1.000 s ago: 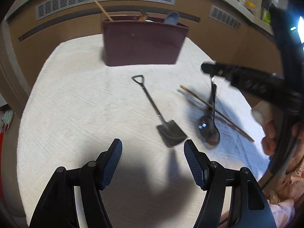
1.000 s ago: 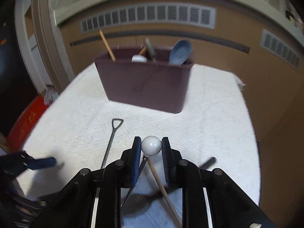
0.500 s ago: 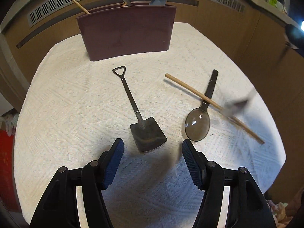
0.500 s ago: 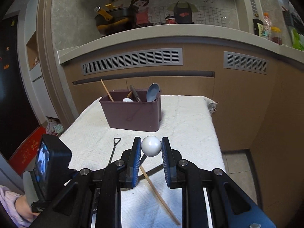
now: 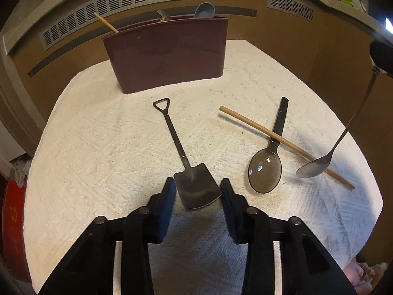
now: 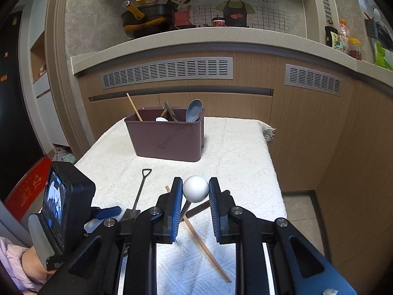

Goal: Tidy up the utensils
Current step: 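Grasp the small black shovel with the left tool while the right tool holds the ladle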

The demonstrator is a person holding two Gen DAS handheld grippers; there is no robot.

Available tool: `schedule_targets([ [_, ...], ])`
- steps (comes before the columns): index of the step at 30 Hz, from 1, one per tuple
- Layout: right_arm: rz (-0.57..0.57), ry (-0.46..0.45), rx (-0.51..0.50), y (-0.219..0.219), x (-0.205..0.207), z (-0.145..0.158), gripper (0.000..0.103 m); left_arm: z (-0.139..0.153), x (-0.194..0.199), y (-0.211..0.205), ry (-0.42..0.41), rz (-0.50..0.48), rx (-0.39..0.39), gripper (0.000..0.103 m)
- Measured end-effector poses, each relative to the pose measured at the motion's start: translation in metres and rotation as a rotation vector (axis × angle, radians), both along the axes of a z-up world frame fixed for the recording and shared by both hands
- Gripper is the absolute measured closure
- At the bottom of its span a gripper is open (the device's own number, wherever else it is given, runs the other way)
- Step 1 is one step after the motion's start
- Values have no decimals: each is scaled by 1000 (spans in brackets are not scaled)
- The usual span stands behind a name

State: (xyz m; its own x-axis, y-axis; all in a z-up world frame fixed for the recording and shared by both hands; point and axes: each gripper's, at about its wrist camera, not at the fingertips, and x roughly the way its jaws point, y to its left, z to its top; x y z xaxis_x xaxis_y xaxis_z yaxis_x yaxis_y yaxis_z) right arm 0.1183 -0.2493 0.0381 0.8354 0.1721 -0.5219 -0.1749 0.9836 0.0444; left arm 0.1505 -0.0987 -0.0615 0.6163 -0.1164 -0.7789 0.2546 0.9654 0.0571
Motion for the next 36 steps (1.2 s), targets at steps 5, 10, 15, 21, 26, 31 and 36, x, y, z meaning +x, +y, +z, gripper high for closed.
schedule_targets([
  [5, -4, -6, -25, 4, -2, 0, 84, 16, -16, 7, -101, -33, 2, 91],
  [10, -12, -15, -34, 3, -4, 3, 84, 33, -27, 30, -185, -18, -2, 91],
  [15, -14, 0, -45, 4, -3, 0, 84, 26, -24, 47, 13, -24, -145, 78],
  [21, -12, 16, -29, 4, -1, -2, 84, 18, -17, 5, 38, -78, -49, 53],
  [26, -24, -9, -40, 1, -6, 0, 84, 2, 3, 4, 84, 2, -44, 54],
  [31, -27, -4, -34, 0, -4, -3, 84, 10, -5, 11, -16, 7, -43, 69],
  [36, -30, -5, -51, 3, -5, -3, 84, 51, -25, 35, -237, 16, -41, 70],
])
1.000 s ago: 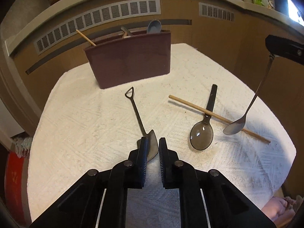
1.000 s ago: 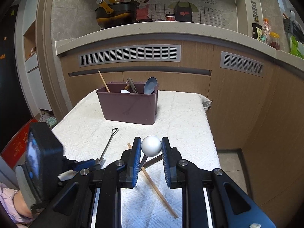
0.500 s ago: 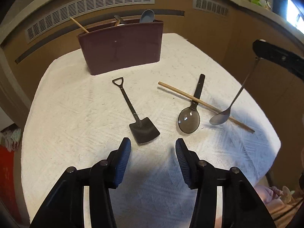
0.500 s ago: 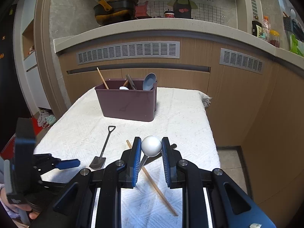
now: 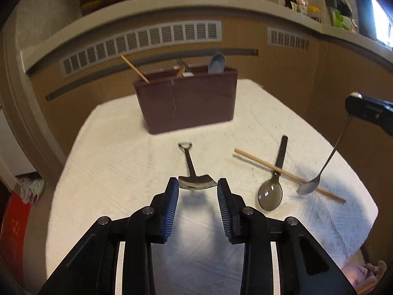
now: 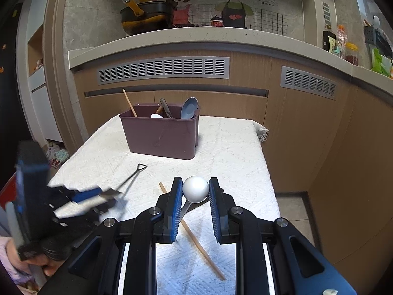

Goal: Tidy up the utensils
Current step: 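Grasp the small black shovel with the left tool while the right tool holds the ladle, then lift the black shovel off the towel with the left tool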

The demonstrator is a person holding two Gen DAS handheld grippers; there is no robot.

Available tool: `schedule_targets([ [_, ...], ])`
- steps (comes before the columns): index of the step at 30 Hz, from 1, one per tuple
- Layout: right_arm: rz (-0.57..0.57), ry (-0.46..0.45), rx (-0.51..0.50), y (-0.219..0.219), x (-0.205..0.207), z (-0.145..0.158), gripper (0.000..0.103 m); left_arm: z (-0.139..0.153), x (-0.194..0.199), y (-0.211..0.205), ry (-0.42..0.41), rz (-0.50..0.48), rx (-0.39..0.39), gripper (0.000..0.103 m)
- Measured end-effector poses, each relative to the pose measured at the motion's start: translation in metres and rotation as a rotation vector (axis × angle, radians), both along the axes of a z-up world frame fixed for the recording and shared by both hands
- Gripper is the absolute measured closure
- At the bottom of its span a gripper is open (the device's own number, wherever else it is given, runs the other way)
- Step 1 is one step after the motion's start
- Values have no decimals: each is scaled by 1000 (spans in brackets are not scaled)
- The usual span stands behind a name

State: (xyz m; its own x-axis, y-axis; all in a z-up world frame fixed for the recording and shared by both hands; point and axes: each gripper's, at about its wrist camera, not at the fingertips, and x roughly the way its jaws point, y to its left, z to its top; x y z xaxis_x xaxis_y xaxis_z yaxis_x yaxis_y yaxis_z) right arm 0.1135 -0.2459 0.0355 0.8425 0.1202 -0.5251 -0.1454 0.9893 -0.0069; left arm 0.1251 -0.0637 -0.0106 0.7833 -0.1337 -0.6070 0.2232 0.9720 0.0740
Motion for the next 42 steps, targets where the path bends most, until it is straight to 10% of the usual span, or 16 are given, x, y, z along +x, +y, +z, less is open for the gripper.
schedule_targets([
  [9, 9, -29, -15, 4, 1, 11, 84, 56, 0, 27, -186, 22, -9, 72],
  [10, 10, -31, -16, 4, 1, 12, 84, 59, 2, 27, -190, 20, -9, 93],
  [19, 45, -26, -3, 7, 5, 19, 84, 68, 13, 41, -153, 23, -76, 94],
  [27, 47, 15, -7, 11, 14, 10, 84, 37, 42, 97, 62, 177, -161, 90],
  [33, 56, 27, -30, 18, 23, 4, 84, -5, 62, 144, 266, 362, -282, 54],
  [42, 94, 22, -83, 38, 45, -7, 84, -35, 136, 171, 378, 562, -396, 50],
])
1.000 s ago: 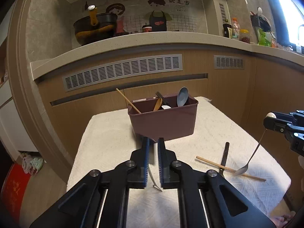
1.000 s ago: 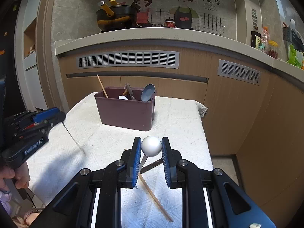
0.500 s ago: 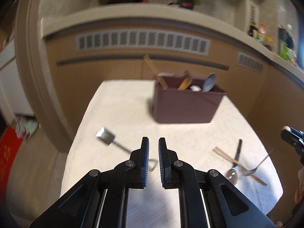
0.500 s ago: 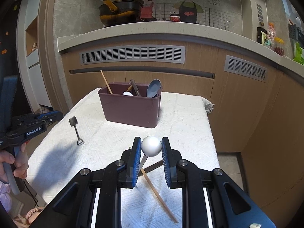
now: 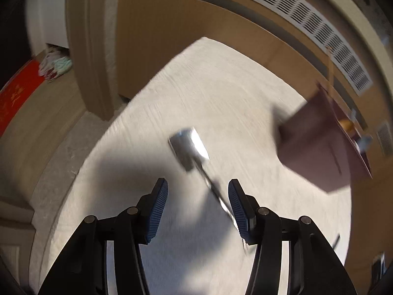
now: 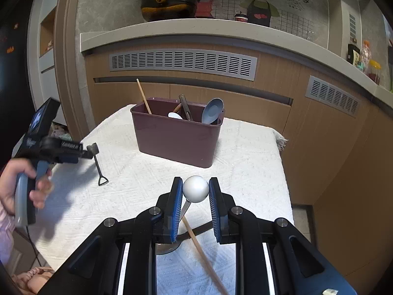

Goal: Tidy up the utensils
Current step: 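Lift the black shovel off the towel with the left tool, then carry the shovel and ladle over the caddy and open both tools to drop them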

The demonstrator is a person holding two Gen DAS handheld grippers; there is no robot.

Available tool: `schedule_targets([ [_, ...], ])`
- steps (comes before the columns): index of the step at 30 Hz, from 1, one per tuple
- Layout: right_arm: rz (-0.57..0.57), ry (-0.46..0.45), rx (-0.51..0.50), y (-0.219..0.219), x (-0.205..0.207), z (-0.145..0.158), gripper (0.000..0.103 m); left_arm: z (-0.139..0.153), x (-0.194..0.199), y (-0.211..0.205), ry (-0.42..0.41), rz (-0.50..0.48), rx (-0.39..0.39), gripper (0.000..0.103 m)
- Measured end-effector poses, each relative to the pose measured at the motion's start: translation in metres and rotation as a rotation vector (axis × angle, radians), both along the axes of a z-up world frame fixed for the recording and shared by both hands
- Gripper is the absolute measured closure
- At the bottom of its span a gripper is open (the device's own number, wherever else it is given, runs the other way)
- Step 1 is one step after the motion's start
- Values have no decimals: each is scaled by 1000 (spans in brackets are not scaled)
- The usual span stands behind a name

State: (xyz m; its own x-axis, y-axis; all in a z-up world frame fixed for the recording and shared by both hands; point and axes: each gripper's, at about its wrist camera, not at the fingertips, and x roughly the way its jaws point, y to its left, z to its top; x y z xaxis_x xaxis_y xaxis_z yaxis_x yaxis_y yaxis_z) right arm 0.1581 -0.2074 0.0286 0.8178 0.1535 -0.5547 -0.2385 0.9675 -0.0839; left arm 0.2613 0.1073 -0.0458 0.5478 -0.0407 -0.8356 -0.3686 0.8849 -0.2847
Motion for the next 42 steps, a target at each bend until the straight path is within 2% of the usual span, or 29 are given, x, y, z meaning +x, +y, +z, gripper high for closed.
schedule_targets([
  [3, 6, -8, -15, 4, 5, -4, 84, -9, 21, -6, 20, 34, 23, 50],
  [8, 7, -5, -26, 4, 14, -6, 84, -13, 44, -34, 0, -25, 194, 49],
  [9, 6, -2, -25, 4, 15, -6, 84, -15, 46, -40, -10, -44, 243, 52],
  [10, 4, -1, -23, 3, 17, -6, 84, -16, 45, -45, -22, -64, 281, 63],
  [11, -1, 1, -22, 3, 18, -6, 84, -17, 42, -48, -43, -91, 307, 68],
  [13, -7, 6, -20, 2, 19, -6, 84, -17, 38, -48, -74, -127, 305, 70],
  [17, -5, 23, -8, -1, 19, -4, 84, -12, 13, -40, -139, -179, 233, 70],
  [19, 4, 37, 14, -2, 20, 0, 84, -3, -7, -39, -186, -203, 205, 70],
  [27, 34, 59, 77, -3, 17, 10, 84, 53, -82, -64, -393, -304, 178, 70],
  [33, 37, 35, 76, -2, 9, 20, 84, 79, -93, -83, -471, -359, 179, 70],
  [36, 40, 16, 75, -2, 6, 26, 84, 87, -93, -88, -489, -375, 154, 70],
  [38, 37, 7, 74, -3, 6, 30, 84, 95, -95, -91, -513, -382, 146, 76],
  [39, 37, 4, 75, -4, 6, 32, 84, 100, -96, -93, -528, -391, 141, 86],
  [42, 35, -17, 71, -6, 8, 42, 84, 126, -94, -102, -582, -422, 127, 86],
])
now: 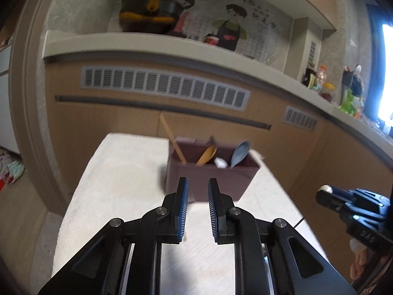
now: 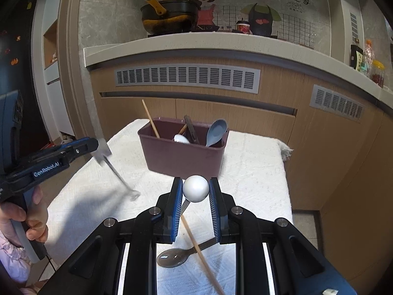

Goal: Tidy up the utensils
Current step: 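Carry the shovel and ladle over the caddy and open both tools to drop them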

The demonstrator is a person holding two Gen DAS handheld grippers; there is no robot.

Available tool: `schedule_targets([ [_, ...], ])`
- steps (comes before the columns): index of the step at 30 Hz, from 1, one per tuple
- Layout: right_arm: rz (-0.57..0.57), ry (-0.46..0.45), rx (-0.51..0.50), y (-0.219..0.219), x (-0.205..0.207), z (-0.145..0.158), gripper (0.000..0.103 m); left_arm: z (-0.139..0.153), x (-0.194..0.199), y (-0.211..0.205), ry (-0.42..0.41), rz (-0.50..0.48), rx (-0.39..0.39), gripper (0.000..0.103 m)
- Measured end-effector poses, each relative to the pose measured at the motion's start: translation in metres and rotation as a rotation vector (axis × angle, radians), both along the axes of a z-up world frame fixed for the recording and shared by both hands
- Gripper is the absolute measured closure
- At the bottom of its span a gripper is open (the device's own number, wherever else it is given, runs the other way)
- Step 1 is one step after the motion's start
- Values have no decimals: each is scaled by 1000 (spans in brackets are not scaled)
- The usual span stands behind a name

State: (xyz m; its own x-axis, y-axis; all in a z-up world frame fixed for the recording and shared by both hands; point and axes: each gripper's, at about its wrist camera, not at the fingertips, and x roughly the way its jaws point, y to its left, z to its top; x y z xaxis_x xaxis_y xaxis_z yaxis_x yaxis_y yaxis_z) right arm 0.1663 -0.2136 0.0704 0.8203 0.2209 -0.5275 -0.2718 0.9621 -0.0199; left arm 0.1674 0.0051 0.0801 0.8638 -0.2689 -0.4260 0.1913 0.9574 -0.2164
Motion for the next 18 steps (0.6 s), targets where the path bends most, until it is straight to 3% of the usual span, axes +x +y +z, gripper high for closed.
schedule_targets([
  [4, -16, -86, -11, -5, 4, 28, 84, 38, 7, -7, -87, -6, 32, 86],
  [8, -36, -115, -15, -12, 7, 39, 84, 40, 27, 3, -21, 11, 51, 85],
  [11, -38, -87, -17, -14, 10, 30, 84, 19, 39, 13, 63, 53, 82, 85],
  [15, -45, -24, -6, -16, 17, 13, 84, -32, 56, 45, 273, 149, 36, 84],
  [17, -47, -5, -5, -16, 19, 6, 84, -55, 59, 59, 361, 190, -9, 78],
  [18, -47, 3, -4, -16, 20, 3, 84, -68, 61, 67, 409, 219, -31, 70],
])
